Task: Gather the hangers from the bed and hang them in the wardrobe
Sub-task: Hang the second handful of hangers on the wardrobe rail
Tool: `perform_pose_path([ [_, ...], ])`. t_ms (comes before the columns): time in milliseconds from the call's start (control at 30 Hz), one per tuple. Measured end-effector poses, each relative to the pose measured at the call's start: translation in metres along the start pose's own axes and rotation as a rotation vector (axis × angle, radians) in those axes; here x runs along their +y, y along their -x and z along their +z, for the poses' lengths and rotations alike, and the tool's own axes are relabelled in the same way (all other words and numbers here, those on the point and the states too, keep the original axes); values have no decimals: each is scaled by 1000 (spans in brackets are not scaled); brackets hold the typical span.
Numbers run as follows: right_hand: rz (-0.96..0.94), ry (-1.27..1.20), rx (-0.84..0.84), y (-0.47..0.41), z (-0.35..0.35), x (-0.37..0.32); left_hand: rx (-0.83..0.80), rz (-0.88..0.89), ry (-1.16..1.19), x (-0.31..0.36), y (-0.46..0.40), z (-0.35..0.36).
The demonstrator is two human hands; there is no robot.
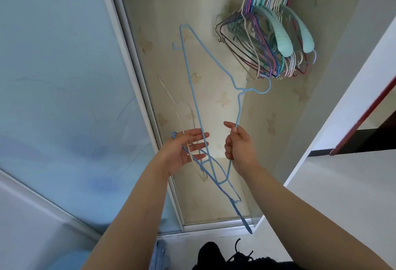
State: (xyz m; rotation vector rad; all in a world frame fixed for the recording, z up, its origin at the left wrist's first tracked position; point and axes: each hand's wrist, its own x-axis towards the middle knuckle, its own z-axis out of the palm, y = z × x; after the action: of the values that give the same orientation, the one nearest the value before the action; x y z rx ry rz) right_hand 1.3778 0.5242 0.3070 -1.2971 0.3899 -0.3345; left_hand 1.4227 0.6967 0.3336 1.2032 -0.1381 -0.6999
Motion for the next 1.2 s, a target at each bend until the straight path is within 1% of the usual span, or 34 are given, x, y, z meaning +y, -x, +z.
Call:
perform_pose_path([
  [133, -119, 42, 58, 7, -4, -2, 34, 6, -72, 0, 2, 3],
  [233, -208, 54, 124, 16, -3, -2, 95, 26, -25, -2, 1, 7],
  [300, -245, 31, 180, 22, -1, 0, 125, 32, 89, -3, 1, 10],
  [367, -239, -32, 221, 27, 4, 3, 135, 10, 291, -2, -1, 14],
  [433, -218, -92, 235, 32, 10, 5, 102, -16, 462, -2, -1, 18],
  [467, -213, -109, 234, 33, 13, 5, 70, -23, 488, -4, 0, 19],
  [567, -223, -117, 254, 34, 19, -1, -57, -39, 450, -7, 5, 21],
  [633, -238, -112, 318, 34, 21, -5, -105, -54, 419, -6, 8, 22],
  [700, -212, -146, 391, 31, 24, -9, -67, -56, 323, -4, 9, 24],
  [767, -166, -198, 457, 26, 24, -16, -5, -57, 176, -7, 10, 24],
  [867, -168, -121, 505, 18, 19, -21, 25, -87, 33, -19, 10, 18],
  [1033, -312, 71, 488, 28, 9, -17, 111, -23, -191, -30, 6, 7],
  [1133, -440, 122, 412, 35, 7, -17, 211, -2, -190, -29, 2, 9],
  [1200, -468, 177, 356, 37, 5, -18, 270, 22, -150, -24, -1, 10],
])
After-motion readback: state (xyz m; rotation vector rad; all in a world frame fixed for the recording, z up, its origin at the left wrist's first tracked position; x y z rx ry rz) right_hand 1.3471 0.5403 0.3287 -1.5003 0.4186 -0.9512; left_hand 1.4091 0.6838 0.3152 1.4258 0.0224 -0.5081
